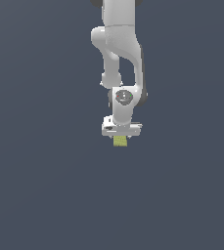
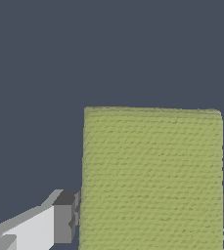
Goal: Pick up the object and move it to a goal position.
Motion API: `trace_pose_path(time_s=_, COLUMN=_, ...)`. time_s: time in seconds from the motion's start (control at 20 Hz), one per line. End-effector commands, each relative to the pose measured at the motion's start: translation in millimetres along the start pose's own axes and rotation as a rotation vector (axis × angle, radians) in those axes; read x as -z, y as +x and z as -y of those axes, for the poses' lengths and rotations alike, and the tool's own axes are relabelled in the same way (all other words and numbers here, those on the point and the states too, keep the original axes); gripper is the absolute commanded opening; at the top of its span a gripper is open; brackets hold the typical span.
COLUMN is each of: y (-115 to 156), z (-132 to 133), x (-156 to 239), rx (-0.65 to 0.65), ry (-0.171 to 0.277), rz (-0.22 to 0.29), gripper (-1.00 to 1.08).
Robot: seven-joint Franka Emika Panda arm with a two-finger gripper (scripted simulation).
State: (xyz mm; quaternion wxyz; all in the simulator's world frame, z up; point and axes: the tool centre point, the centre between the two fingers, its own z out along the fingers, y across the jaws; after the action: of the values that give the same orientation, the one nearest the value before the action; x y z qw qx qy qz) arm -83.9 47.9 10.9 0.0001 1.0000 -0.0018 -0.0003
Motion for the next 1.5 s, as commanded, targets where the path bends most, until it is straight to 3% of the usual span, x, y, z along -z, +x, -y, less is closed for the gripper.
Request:
trace_pose_path(time_s=0.0, y=0.4, z=0.1, x=-1.3, rx=0.000, ry=0.000, rz=0.000, gripper=-1.00)
trace_pose_path(time_s=0.5, y=0.4, z=-1.2, x=0.7, rx=0.000, ry=0.000, rz=0.000, gripper=-1.00)
trace_pose_path(time_s=0.75, y=6.4, z=-16.4, x=8.9, rx=0.000, ry=0.000, rz=0.000, gripper=-1.00)
trace_pose_path(time_s=1.05, y=22.7, z=-57.1, x=31.0, rx=0.000, ry=0.000, rz=0.000, gripper=-1.00)
trace_pose_path(time_s=1.45, y=54.7, z=-133.7, x=72.9, rx=0.000, ry=0.000, rz=0.000, gripper=-1.00)
